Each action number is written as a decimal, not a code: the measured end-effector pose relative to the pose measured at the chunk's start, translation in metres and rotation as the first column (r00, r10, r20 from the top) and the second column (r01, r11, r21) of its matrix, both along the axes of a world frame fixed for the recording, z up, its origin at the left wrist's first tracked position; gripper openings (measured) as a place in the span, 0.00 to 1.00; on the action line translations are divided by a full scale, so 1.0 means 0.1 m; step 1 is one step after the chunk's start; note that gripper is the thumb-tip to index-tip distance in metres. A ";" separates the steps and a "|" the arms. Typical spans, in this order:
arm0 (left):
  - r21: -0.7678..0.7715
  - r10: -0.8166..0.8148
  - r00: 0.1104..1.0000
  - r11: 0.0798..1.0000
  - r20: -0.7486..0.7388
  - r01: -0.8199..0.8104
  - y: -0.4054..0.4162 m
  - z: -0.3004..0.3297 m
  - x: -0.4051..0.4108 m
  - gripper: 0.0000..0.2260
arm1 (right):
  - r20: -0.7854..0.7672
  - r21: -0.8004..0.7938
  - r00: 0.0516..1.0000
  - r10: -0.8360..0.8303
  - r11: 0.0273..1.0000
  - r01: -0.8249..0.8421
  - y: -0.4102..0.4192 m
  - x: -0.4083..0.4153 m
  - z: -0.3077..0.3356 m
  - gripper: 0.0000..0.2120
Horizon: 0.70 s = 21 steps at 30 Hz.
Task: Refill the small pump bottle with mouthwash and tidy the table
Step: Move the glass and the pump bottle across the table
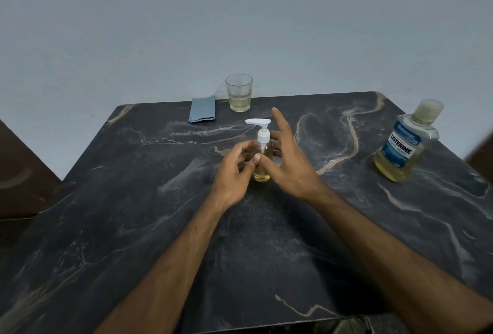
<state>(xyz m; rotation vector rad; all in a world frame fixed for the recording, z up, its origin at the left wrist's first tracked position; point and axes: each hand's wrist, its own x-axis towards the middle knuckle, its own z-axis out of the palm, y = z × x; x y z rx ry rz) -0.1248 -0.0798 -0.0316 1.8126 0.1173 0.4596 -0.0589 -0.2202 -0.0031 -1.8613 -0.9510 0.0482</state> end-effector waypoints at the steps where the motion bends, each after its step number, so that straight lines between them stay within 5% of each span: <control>1: 0.010 -0.002 1.000 1.000 -0.014 0.003 0.01 0.00 0.00 0.17 | 0.031 -0.001 0.999 -0.014 1.000 0.014 0.02 0.01 0.01 0.44; 11: 0.035 0.004 0.998 0.999 -0.061 -0.002 0.01 -0.02 0.02 0.20 | 0.282 0.037 0.954 -0.102 0.995 0.096 0.16 0.03 -0.11 0.43; 16: 0.036 -0.068 0.993 0.997 -0.098 0.072 0.14 -0.03 0.02 0.25 | 0.243 0.078 0.961 -0.130 0.990 0.114 0.18 0.11 -0.08 0.38; 21: 0.080 0.135 0.988 0.988 -0.075 -0.129 0.40 0.11 0.32 0.23 | 0.172 0.110 0.944 -0.282 0.958 0.266 0.23 0.51 0.12 0.35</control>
